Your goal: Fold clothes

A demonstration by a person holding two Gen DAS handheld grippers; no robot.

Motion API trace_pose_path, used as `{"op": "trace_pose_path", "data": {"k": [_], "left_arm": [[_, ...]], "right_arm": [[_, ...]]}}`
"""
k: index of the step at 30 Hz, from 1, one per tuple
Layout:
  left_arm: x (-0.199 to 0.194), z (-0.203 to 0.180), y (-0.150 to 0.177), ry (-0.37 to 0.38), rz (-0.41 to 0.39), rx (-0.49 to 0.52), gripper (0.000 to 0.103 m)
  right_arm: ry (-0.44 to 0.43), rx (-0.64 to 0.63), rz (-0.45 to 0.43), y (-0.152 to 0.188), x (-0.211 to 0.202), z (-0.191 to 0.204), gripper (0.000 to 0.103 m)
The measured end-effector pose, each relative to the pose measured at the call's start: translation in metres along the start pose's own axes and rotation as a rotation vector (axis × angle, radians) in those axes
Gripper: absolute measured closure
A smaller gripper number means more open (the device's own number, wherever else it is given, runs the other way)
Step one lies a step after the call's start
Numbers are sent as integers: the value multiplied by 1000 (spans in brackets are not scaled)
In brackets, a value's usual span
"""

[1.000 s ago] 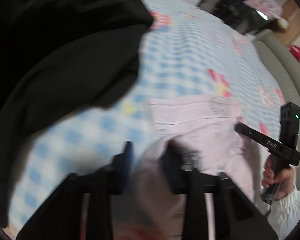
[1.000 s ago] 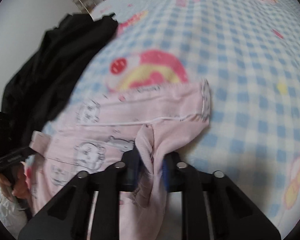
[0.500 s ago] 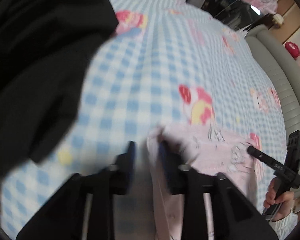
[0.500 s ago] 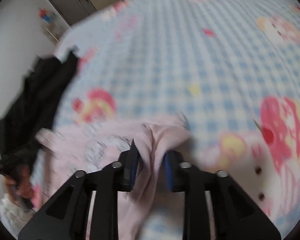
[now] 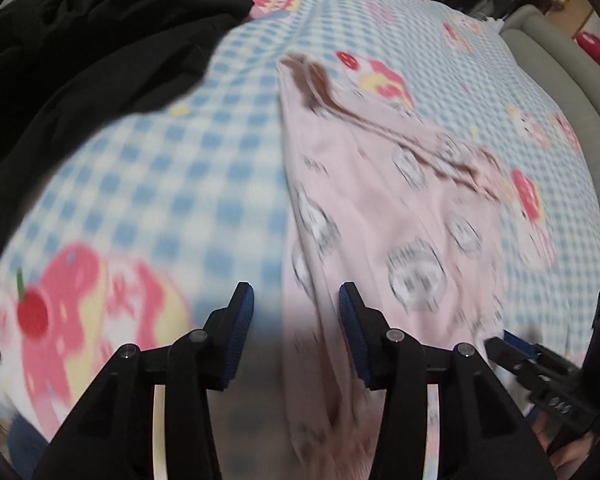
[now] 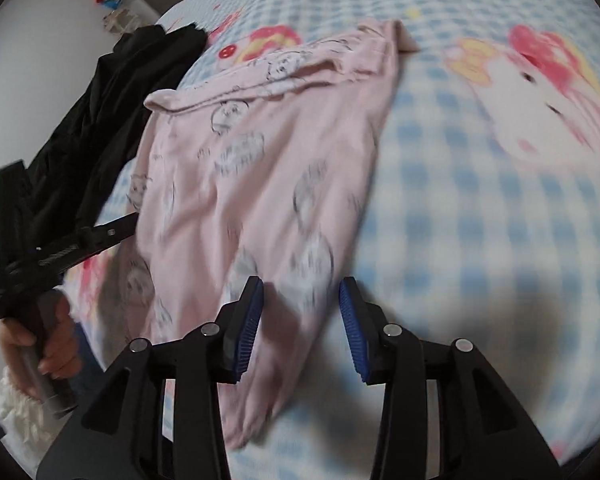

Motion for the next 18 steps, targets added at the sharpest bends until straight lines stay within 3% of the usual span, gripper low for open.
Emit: {"op": "trace_pose_path", "data": {"k": [5, 9, 11, 14, 18], "left_arm": [[-17, -3, 44, 24, 28, -10, 51], [-26, 9, 69, 245, 54, -124, 42], [-31, 19, 79, 294, 57, -181, 44], [-34, 17, 86, 304, 61, -162, 46], [-18, -2, 82, 320, 94, -121, 55]], "right_arm": [[-8, 24, 2, 24, -4, 5, 57], [-41, 19, 16, 27, -3, 7, 52], [-58, 17, 23, 28, -3, 8, 52], [-84, 13, 34, 30, -2, 10, 52], [-105, -11, 37, 34, -6, 13, 50]]}}
Point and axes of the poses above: each gripper's, at about its wrist camera, not at the fingertips, and x roughly the way its jaws point, z to its left, y to its underside, the point moved 3 cm from there along x, roughly the way its jaws point, and after that the axes turned 4 degrees about -z, right-handed, at the moved point
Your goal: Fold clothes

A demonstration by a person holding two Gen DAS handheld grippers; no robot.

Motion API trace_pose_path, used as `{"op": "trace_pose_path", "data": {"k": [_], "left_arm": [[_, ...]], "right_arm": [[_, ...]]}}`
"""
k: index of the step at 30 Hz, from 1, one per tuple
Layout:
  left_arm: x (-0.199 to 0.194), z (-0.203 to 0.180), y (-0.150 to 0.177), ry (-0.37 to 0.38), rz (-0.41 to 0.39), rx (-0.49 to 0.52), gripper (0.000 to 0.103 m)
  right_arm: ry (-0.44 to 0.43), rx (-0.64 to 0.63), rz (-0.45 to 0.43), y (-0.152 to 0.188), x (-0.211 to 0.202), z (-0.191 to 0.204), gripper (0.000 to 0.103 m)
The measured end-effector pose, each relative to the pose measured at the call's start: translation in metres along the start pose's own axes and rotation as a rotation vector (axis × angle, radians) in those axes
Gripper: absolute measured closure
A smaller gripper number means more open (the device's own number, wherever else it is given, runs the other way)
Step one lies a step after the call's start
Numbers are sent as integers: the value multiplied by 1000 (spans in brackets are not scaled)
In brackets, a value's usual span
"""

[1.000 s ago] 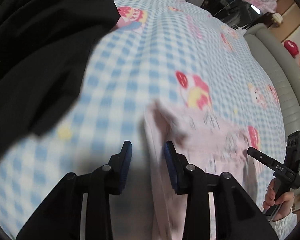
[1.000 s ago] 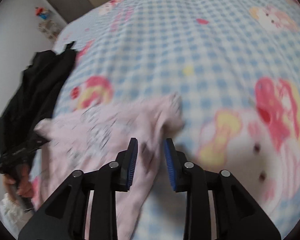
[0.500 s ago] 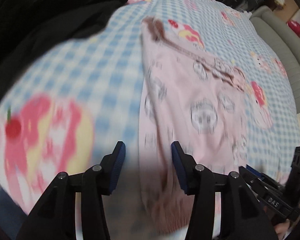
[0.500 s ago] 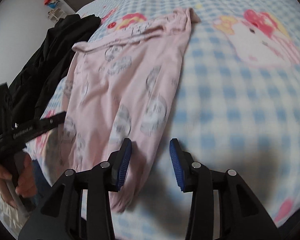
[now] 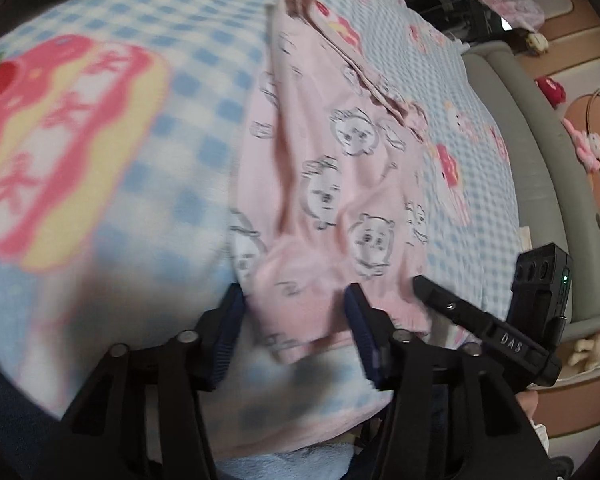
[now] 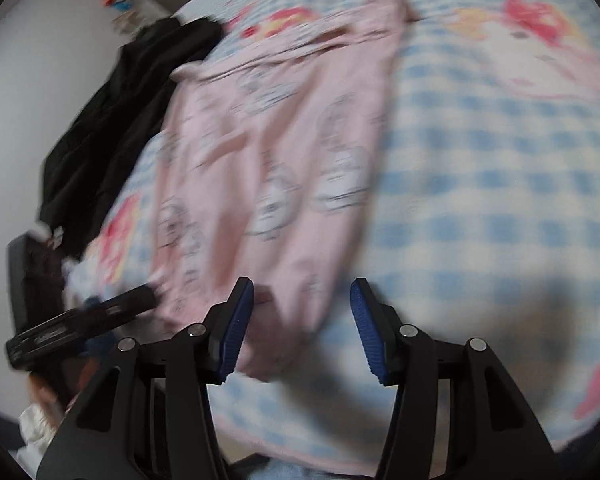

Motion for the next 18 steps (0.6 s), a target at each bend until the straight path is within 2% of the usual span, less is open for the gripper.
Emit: {"op": "trace_pose_path", "data": {"k": [2, 4, 5, 6, 9, 12, 18], "left_arm": [[14, -5, -3, -66, 25, 31, 66], [15, -11, -3, -90, 36, 49, 80], [13, -16, -3, -92, 36, 60, 84], [8, -22, -3, -83, 32, 78, 85], [-7, -40, -1, -50, 21, 132, 86], [-19, -49, 14, -60, 23, 172, 86], [-14, -36, 54, -50, 73, 146, 86]], "right_arm": [[0, -28, -7, 2, -5, 4, 49], [1, -57, -14, 4, -9, 8, 78], [1, -71, -17, 5, -12, 10, 82], [1, -85, -20, 7, -14, 12, 92], [1, -127, -30, 10, -21, 17, 95], [-8, -142, -41, 18, -31, 19, 95], [-23, -53, -28, 55, -34, 2, 95]]}}
Point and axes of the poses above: each gripper's, at about its wrist camera, not at the fingertips, and x roughly the way its jaws point, z to its left, y to its underside, the point moved 3 cm from there along x, roughly the way its jaws point, and after that the axes turned 4 degrees about -z, right-handed, at the moved point
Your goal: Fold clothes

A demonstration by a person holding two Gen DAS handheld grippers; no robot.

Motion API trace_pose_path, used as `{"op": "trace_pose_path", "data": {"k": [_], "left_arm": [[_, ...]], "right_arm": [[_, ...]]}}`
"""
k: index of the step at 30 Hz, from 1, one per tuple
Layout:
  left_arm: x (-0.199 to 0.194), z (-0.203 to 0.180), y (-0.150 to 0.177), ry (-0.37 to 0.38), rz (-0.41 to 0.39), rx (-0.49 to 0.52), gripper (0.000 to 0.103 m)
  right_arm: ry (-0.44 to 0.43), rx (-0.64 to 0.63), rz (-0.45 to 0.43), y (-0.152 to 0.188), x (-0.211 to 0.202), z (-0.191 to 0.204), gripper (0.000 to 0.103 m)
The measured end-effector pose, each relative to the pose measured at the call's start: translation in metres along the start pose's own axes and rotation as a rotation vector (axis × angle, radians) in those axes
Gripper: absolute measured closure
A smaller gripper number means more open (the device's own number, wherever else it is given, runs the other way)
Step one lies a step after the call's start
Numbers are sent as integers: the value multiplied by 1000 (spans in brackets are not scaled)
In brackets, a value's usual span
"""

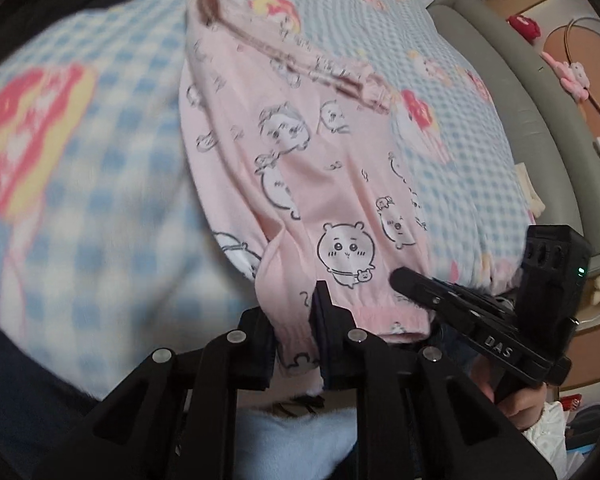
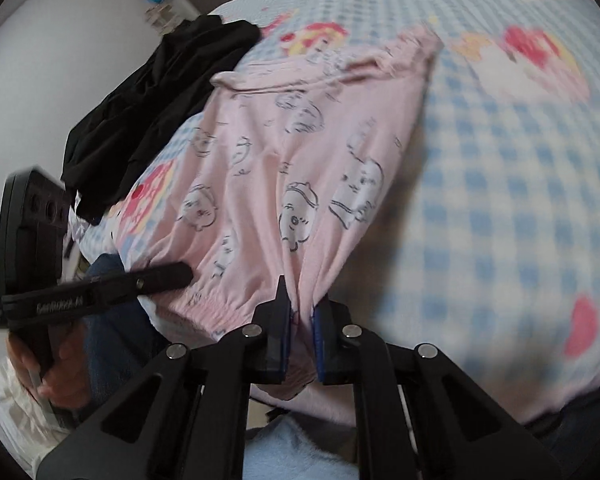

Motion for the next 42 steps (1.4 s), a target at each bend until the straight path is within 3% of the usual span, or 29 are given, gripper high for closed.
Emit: {"op": "trace_pose_path", "data": {"k": [5, 7, 10, 12, 17, 19, 26, 30, 32, 35, 38, 39, 42], "left_arm": [[11, 17, 19, -29, 63, -30, 80], [-3, 23, 16, 4, 24, -47, 78], [-26, 29, 9, 11, -69, -46, 78], [-27, 36, 5, 20, -81, -74, 78], [0, 36, 8, 12, -13, -85, 81], [1, 30, 10, -8, -27, -68, 90], [-15, 17, 11, 44, -66, -25, 91], [9, 33, 18, -77, 34, -25, 90], [8, 43, 19, -45, 50, -69, 90], [-15, 50, 8, -8, -15, -85, 89], [-19, 56, -8, -18, -44, -90, 89], [-20, 58, -13, -22, -53, -92, 88], [-8, 62, -25, -31, -37, -112, 70]], "right_arm": [[28, 14, 69, 23, 10, -3, 90], [29, 19, 73, 20, 4, -3, 83], [25, 40, 36, 12, -13, -9, 82], [55, 34, -6, 6, -26, -13, 81], [86, -6, -37, -3, -26, -12, 81], [79, -40, -10, -2, -15, -5, 81], [188, -24, 58, 10, 3, -20, 81], [224, -31, 49, 11, -3, -22, 77], [238, -35, 47, 12, -5, -23, 75], [195, -34, 13, 8, -20, -23, 74], [157, -28, -7, -2, -27, -23, 70], [148, -26, -6, -7, -26, -23, 70], [123, -19, -2, -22, -22, -25, 69]]}}
Point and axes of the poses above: each gripper's, at about its wrist camera, not at the fingertips, and x roughly the way its jaws point, z to its left, y to its underside, the point moved 3 cm from there along x, roughly the way its jaws point, and after that the axes turned 4 degrees about -z, right-handed, at the moved point
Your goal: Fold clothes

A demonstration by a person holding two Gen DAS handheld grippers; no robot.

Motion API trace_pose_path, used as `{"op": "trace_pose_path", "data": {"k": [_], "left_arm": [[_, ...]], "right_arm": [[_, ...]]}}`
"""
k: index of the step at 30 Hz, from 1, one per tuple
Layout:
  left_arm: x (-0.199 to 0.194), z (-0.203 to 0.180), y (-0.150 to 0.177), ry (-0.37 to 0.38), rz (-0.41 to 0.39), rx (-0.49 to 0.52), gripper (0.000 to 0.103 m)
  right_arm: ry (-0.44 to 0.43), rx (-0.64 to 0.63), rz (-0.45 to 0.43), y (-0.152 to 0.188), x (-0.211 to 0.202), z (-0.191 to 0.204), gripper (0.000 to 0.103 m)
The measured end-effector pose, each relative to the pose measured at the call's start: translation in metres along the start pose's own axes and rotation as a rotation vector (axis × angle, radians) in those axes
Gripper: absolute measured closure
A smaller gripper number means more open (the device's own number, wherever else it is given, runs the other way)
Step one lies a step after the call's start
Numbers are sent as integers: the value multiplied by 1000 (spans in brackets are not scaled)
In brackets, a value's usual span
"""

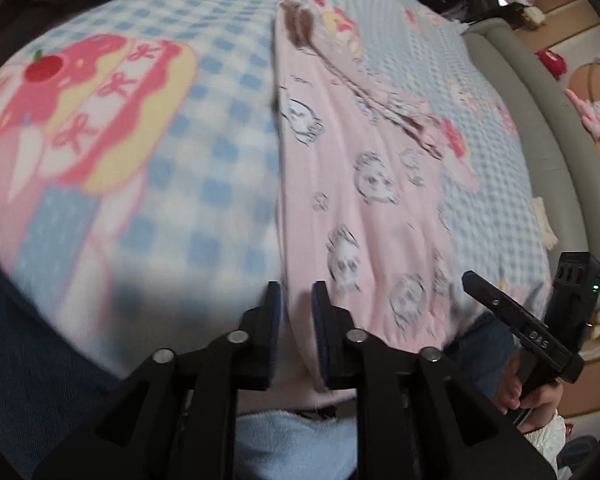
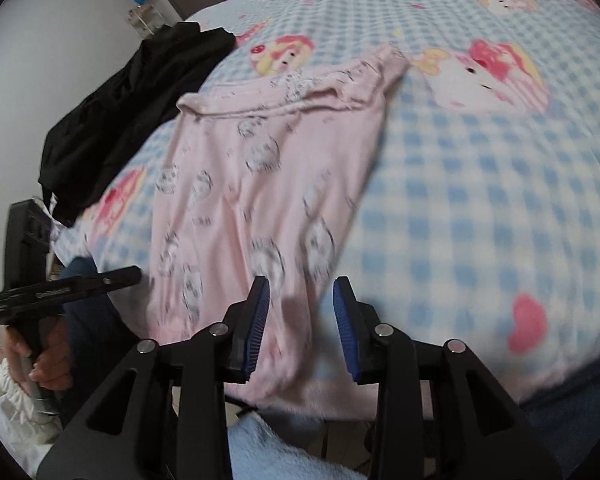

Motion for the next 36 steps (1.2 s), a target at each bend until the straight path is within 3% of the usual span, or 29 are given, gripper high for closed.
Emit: {"op": "trace_pose_path", "data": {"k": [2, 5, 8, 10, 16, 18, 22, 24, 26, 31, 33, 34, 36], "left_arm": [[13, -1, -4, 2, 22, 0, 69], [24, -18, -2, -63, 17, 86, 72], [29, -19, -1, -117, 15, 111, 72], [28, -14, -1, -124, 13, 103, 79], [11, -11, -1, -123, -6, 83, 79], [-3, -22, -6, -108, -66, 118, 80], [-22, -48, -15, -75, -177, 212, 80], [-10, -65, -16, -51, -163, 280, 80], [6, -71, -11, -15, -100, 305, 80], [31, -39, -1, -188, 12, 273, 81], [18, -33, -3, -260, -14, 263, 82], [10, -31, -3, -314, -36, 265, 84], [-1, -34, -2, -276, -57, 260, 82]], "right_arm": [[-16, 11, 4, -10, 5, -2, 68], [-5, 35, 20, -16, 19, -6, 68], [56, -21, 37, -13, 36, 0, 68], [111, -64, 37, -9, 41, 0, 70], [235, -36, 7, -2, 18, -28, 69], [266, -11, -26, -3, 3, -34, 70], [156, -22, -98, -9, -16, -16, 69], [96, -76, -105, -11, -12, 5, 70], [69, -123, -61, -8, 9, 25, 70], [194, -204, 27, 15, 36, 26, 75], [225, -191, 38, 16, 28, 17, 75], [248, -185, 35, 17, 23, 13, 69], [307, -177, 9, 16, 10, 6, 56]]}}
Point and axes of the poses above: each gripper's, at about its wrist camera, not at the fingertips, and x roughly the way its jaws point, z to its left, y to its underside, the point moved 3 cm from there along x, roughly the way its jaws point, and after that the axes turned 4 degrees about -z, right-handed, at the moved point
